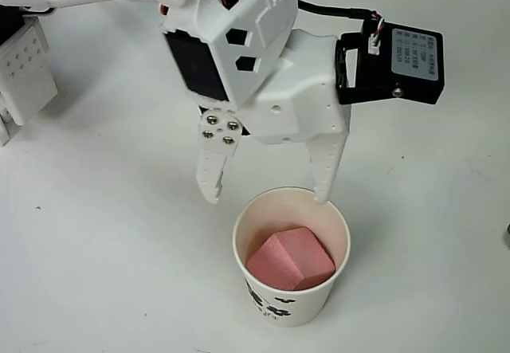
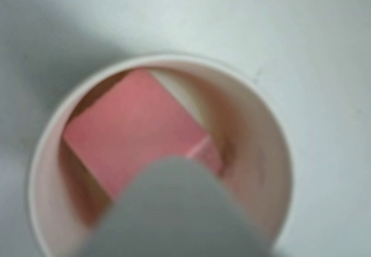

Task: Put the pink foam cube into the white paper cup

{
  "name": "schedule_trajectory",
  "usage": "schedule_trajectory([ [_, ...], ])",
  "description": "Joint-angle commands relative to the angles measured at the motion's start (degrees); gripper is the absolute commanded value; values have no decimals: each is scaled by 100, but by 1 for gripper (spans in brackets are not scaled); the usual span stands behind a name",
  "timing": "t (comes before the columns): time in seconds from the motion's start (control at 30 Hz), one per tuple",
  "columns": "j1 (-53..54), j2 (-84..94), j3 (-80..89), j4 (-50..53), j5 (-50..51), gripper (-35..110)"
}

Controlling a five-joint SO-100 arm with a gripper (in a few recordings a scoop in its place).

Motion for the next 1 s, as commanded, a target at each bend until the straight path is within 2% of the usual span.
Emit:
schedule_trajectory([
  [0.0, 123, 255, -492, 114, -105, 44],
  [0.23, 132, 800, -35, 141, 149, 40],
  [0.6, 132, 3340, 2725, 132, 1424, 0],
  [0.8, -53, 4676, 4271, -105, 2250, 0],
  [0.97, -369, 6100, 6012, -1160, 2549, 0],
])
